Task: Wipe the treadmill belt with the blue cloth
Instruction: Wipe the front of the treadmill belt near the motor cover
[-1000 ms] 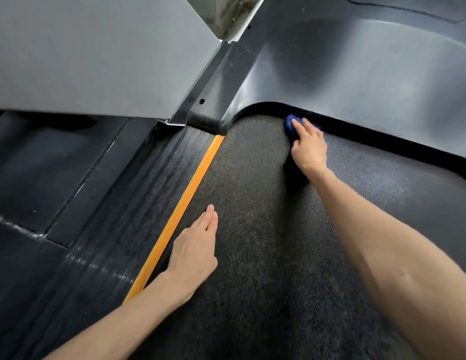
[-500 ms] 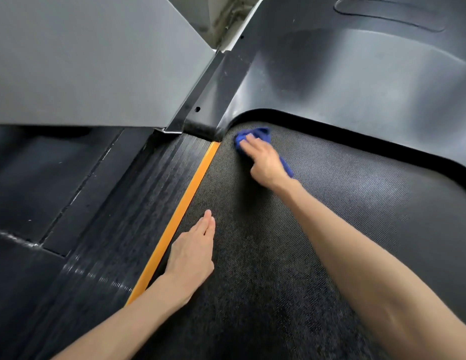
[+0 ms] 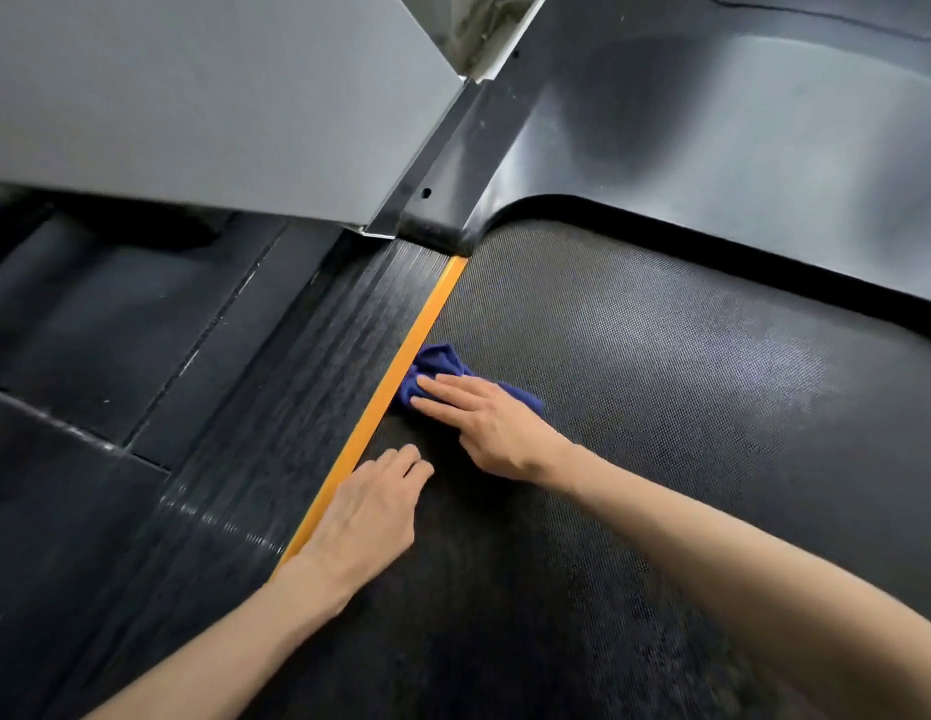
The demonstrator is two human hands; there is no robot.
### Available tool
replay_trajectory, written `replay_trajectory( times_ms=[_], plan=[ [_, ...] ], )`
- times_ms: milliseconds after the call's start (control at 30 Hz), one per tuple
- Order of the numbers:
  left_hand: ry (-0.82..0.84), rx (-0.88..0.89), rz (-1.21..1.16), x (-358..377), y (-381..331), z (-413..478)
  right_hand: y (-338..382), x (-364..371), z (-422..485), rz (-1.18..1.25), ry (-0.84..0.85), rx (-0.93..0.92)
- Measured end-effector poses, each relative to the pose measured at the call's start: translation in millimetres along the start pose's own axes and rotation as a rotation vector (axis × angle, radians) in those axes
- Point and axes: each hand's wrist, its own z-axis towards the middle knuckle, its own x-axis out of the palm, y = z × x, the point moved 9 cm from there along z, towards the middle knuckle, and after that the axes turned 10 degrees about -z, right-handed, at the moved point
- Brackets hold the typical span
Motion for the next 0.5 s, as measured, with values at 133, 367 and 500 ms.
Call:
replay_trajectory(
  times_ms=[133,367,500],
  plan=[
    [-0.070,0.050,-0.001,-4.3,-4.5,-14.1,-70.5,-21.2,-11.7,-0.093,-0.112,0.288],
    [-0.107,0.083,0.071,-9.6,6.9,-30.0,9.7,-4.0,-37.5,0.037,-0.209,0.322],
    [-0.075,0.091,0.097,-2.6,9.1,-35.0,48.5,9.5,-45.3,-0.067,-0.004,-0.144]
  ],
)
